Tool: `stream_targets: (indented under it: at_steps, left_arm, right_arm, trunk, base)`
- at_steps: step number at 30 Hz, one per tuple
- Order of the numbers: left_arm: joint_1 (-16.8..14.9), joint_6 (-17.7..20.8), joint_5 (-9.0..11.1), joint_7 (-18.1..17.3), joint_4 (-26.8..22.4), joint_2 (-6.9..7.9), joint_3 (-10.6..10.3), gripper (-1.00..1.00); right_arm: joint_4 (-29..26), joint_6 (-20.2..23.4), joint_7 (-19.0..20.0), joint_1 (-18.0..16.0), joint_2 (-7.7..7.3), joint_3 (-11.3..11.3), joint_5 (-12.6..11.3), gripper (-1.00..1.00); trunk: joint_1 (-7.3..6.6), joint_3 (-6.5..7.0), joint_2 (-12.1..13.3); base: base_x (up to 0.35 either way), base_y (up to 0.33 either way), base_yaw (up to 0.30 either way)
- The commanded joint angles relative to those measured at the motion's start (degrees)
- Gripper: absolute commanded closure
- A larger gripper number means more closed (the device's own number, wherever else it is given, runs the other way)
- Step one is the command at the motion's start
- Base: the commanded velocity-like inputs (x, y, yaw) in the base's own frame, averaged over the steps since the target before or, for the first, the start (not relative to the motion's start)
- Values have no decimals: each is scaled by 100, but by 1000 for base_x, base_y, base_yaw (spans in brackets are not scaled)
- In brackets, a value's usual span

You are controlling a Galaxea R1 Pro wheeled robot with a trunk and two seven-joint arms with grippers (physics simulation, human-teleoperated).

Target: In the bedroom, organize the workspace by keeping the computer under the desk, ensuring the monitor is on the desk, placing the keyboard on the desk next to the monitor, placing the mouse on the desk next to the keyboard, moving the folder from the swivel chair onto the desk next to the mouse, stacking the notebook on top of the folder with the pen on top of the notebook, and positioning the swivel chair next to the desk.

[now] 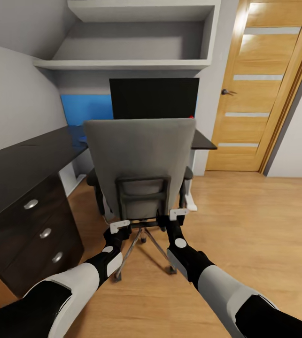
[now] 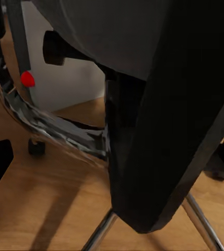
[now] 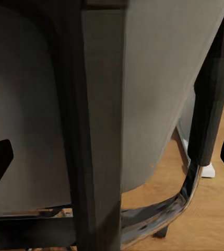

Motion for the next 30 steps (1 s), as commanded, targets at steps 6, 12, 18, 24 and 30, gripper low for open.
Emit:
stream_targets:
  at_steps: [6, 12, 18, 24, 30]
  left_arm:
    - [-3, -15, 31, 31, 4, -1, -50, -100]
    - [-4, -10, 31, 28, 7, -1, -50, -100]
    - [-3, -7, 31, 24, 7, -1, -50, -100]
    - [-3, -13, 31, 30, 9, -1, -55, -100]
    - [-3, -12, 31, 27, 10, -1, -58, -100]
  right_arm:
    - [7, -30, -32, -9, -8, 39, -61, -100]
    - [7, -30, -32, -8, -12, 39, -58, -100]
    - [7, -30, -32, -9, -13, 39, -57, -100]
    - [9, -30, -32, -9, -13, 39, -57, -100]
    - [29, -30, -32, -8, -7, 40, -59, -100]
  trunk:
    - [2, -5, -2]
    - [2, -5, -2]
    - [2, -5, -2]
    - [2, -5, -2]
    - [2, -5, -2]
  base:
    - [320, 0, 0]
    - [250, 0, 0]
    - [41, 0, 0]
    - [6, -94, 0]
    - [103, -228, 0]
